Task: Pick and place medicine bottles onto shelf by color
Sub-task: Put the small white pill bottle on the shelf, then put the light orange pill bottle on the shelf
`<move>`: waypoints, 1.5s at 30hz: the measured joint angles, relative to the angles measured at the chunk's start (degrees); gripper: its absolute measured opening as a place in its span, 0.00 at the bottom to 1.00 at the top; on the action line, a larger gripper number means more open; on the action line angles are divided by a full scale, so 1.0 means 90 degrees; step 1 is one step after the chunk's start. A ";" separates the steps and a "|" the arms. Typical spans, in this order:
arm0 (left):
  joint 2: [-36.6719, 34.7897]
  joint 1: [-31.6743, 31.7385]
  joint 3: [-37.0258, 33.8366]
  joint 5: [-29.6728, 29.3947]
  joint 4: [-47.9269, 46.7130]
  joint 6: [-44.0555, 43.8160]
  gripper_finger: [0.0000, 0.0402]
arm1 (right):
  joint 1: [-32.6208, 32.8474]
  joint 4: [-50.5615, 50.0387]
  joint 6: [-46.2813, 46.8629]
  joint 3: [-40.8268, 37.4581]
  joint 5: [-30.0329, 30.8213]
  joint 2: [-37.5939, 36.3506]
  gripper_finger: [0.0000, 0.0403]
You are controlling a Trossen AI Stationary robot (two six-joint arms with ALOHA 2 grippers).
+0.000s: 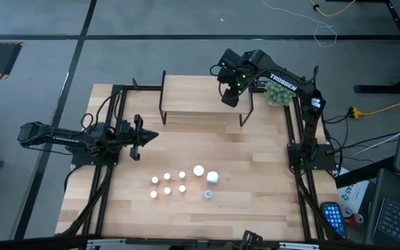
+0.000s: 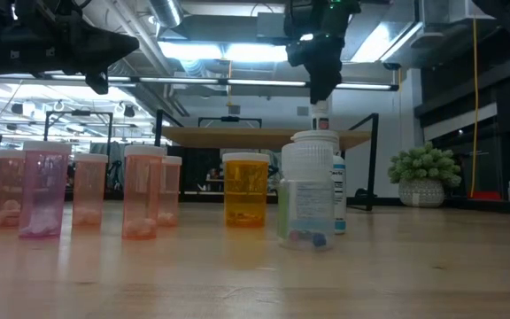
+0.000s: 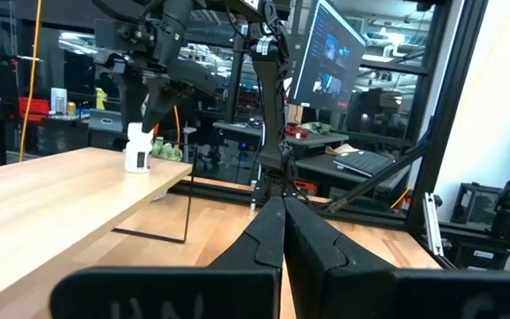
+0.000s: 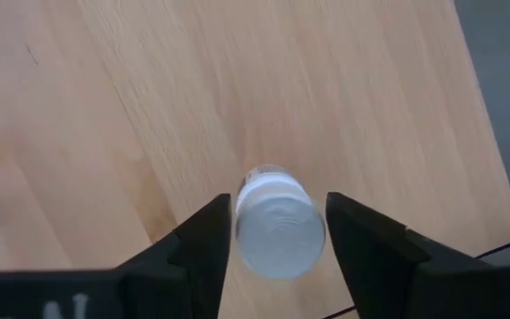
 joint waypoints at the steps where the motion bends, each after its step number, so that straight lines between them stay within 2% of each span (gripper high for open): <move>1: -0.0001 0.0000 0.0000 0.0000 -0.0001 0.0000 0.00 | 0.0000 0.0000 0.0056 0.0000 0.0002 0.0000 0.49; 6: 0.0000 0.0000 0.0000 0.0000 -0.0001 0.0002 0.00 | 0.0000 0.0003 0.0073 0.0000 0.0006 0.0000 0.57; 10: -0.0001 -0.0001 0.0000 0.0001 -0.0001 0.0002 0.00 | 0.0000 0.0058 0.0076 0.0093 0.0013 0.0000 0.60; 15: 0.0000 0.0000 0.0000 0.0000 -0.0001 0.0002 0.00 | 0.0003 0.0141 0.0095 0.0743 0.0014 -0.0007 0.60; 18: -0.0001 0.0000 0.0000 0.0000 -0.0005 0.0002 0.00 | 0.0098 0.0126 0.0545 0.1223 -0.0155 -0.0015 0.60; 20: -0.0002 0.0000 0.0000 0.0000 -0.0069 0.0003 0.00 | 0.0192 0.0014 0.0951 0.1493 -0.0689 -0.0014 0.60; 22: 0.0000 0.0000 0.0000 0.0000 -0.0157 0.0003 0.00 | 0.0370 0.0007 0.1081 0.1625 -0.1618 -0.0023 0.60; 25: -0.0004 0.0000 0.0002 0.0001 -0.0291 0.0005 0.00 | 0.0803 -0.0012 0.0792 0.1606 -0.3086 -0.0042 0.60; 27: 0.0000 0.0000 0.0002 0.0001 -0.0361 0.0005 0.00 | 0.1174 -0.0131 0.0336 0.1583 -0.3534 -0.0044 0.60; 29: -0.0005 0.0000 0.0002 0.0000 -0.0407 0.0005 0.00 | 0.1542 -0.0338 -0.0056 0.1583 -0.3527 -0.0044 0.60; 32: 0.0000 0.0000 0.0002 0.0000 -0.0410 0.0005 0.00 | 0.2008 -0.0569 -0.0380 0.1579 -0.3076 -0.0044 0.60; 39: 0.0000 0.0000 0.0002 0.0002 -0.0414 0.0005 0.00 | 0.2696 -0.0603 -0.0435 0.1576 -0.2365 -0.0041 0.60; 43: -0.0027 0.0000 0.0005 -0.0020 -0.1156 0.0002 0.00 | 0.2937 -0.0731 -0.0231 0.1576 -0.2317 -0.0041 0.60; 45: -0.0117 0.0000 0.0005 -0.0303 -0.1526 -0.0026 0.00 | 0.3037 -0.0873 -0.0084 0.1576 -0.2319 -0.0041 0.60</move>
